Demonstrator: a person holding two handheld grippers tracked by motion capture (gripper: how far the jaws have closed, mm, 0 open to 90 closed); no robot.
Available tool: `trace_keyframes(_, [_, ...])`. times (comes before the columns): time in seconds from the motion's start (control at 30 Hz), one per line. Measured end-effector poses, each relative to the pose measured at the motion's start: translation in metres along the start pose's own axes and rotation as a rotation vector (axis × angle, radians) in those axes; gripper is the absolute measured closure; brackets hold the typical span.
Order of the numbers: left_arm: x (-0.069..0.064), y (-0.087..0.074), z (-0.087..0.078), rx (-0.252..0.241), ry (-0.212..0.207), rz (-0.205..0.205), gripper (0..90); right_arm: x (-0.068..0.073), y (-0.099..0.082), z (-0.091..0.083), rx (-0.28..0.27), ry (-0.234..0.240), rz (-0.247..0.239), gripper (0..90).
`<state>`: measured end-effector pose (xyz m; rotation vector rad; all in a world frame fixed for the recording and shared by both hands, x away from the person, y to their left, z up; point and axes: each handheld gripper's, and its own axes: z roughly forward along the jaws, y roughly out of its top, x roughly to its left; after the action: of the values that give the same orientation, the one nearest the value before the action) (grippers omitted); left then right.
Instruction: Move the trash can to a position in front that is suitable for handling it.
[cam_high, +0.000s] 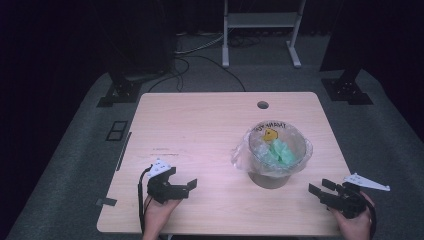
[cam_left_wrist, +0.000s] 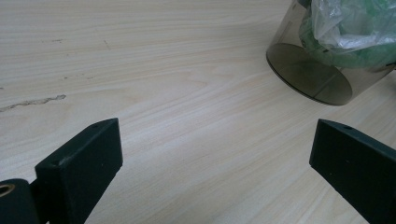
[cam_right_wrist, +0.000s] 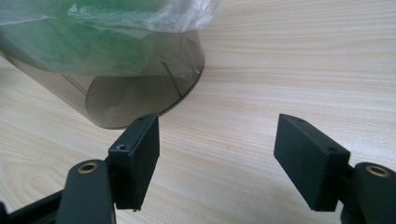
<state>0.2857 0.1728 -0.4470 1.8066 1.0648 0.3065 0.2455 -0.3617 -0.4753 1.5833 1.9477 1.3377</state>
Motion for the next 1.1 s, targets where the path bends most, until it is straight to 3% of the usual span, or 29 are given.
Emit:
trace_keyframes(0.47, [0.001, 0.001, -0.001, -0.003, -0.003, 0.003, 1.2, 0.000, 0.010, 0.000, -0.006, -0.024, -0.013, 29.4])
trace_keyframes(0.57, [0.001, 0.001, -0.002, -0.002, 0.003, 0.006, 1.2, -0.003, 0.015, 0.003, -0.004, -0.017, 0.008, 29.4])
trace_keyframes(0.8, [0.001, 0.001, -0.002, -0.010, 0.005, 0.003, 1.2, -0.005, 0.031, 0.017, 0.024, -0.029, 0.004, 29.4])
trace_keyframes(1.1, [0.005, 0.001, -0.004, -0.010, 0.007, -0.007, 1.2, -0.003, 0.052, 0.040, 0.040, -0.082, -0.007, 28.9])
